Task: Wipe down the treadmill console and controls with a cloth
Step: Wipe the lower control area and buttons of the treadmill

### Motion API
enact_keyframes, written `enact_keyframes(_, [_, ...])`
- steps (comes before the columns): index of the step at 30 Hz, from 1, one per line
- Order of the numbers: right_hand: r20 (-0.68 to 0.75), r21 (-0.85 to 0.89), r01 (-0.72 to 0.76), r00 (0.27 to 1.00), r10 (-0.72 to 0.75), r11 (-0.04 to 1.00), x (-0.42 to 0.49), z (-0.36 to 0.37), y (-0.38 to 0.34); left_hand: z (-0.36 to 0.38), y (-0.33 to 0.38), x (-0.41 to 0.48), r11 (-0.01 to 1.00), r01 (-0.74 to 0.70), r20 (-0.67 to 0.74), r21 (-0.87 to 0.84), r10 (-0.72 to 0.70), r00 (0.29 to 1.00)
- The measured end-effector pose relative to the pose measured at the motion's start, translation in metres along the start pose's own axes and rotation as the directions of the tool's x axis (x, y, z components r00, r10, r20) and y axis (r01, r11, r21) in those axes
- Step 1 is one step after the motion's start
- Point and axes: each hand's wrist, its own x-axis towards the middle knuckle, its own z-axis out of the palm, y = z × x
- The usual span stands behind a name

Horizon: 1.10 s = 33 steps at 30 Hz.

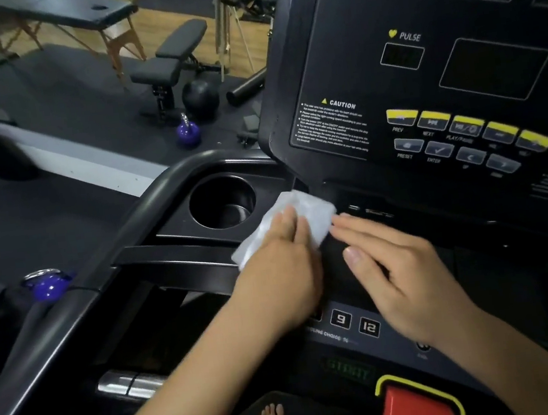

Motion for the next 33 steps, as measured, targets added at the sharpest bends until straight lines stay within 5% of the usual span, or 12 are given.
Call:
enact_keyframes(4, [0.020, -0.001, -0.022, 1.000, 0.022, 1.000, 0.011, 0.006, -0.004, 0.001, -0.010, 0.042, 0.993, -0.006, 0.090, 0.121, -0.005, 0.996])
enact_keyframes(7, [0.069, -0.021, -0.012, 0.998, 0.013, 1.000, 0.018, 0.005, -0.001, -0.002, 0.007, 0.003, 0.939, -0.224, 0.062, 0.260, 0.215, 0.975])
enact_keyframes(9, [0.201, -0.027, -0.003, 0.980, 0.009, 1.000, 0.023, 0.010, 0.003, -0.003, 0.006, -0.025, 0.931, -0.342, -0.023, 0.128, 0.347, 0.938])
enact_keyframes(11, [0.349, -0.063, 0.005, 0.937, 0.018, 0.998, 0.025, 0.013, 0.009, -0.006, -0.008, -0.032, 0.932, -0.347, -0.105, -0.102, 0.336, 0.936])
enact_keyframes(13, [0.398, -0.138, 0.025, 0.917, 0.032, 0.990, 0.025, 0.011, 0.013, -0.005, -0.019, -0.033, 0.927, -0.344, -0.231, -0.151, 0.306, 0.924])
enact_keyframes(19, [0.353, -0.491, 0.010, 0.917, 0.188, 0.871, 0.018, -0.005, 0.010, 0.000, -0.020, -0.008, 0.975, -0.222, -0.129, -0.025, 0.217, 0.968])
enact_keyframes(22, [0.273, -0.411, 0.023, 0.957, 0.099, 0.911, 0.025, 0.005, 0.010, -0.008, -0.016, 0.019, 0.983, -0.182, -0.135, -0.014, 0.178, 0.975])
enact_keyframes(26, [0.283, -0.243, 0.025, 0.958, 0.046, 0.970, 0.017, 0.005, 0.020, -0.008, -0.023, 0.001, 0.953, -0.300, -0.076, 0.050, 0.303, 0.950])
enact_keyframes(30, [0.238, -0.241, -0.008, 0.969, 0.067, 0.970, 0.006, -0.007, 0.029, 0.003, -0.008, -0.004, 0.888, -0.457, -0.007, 0.048, 0.458, 0.889])
enact_keyframes(33, [0.222, -0.278, -0.004, 0.973, 0.068, 0.961, 0.020, -0.004, 0.033, 0.011, -0.009, 0.019, 0.913, -0.403, -0.006, 0.061, 0.404, 0.915])
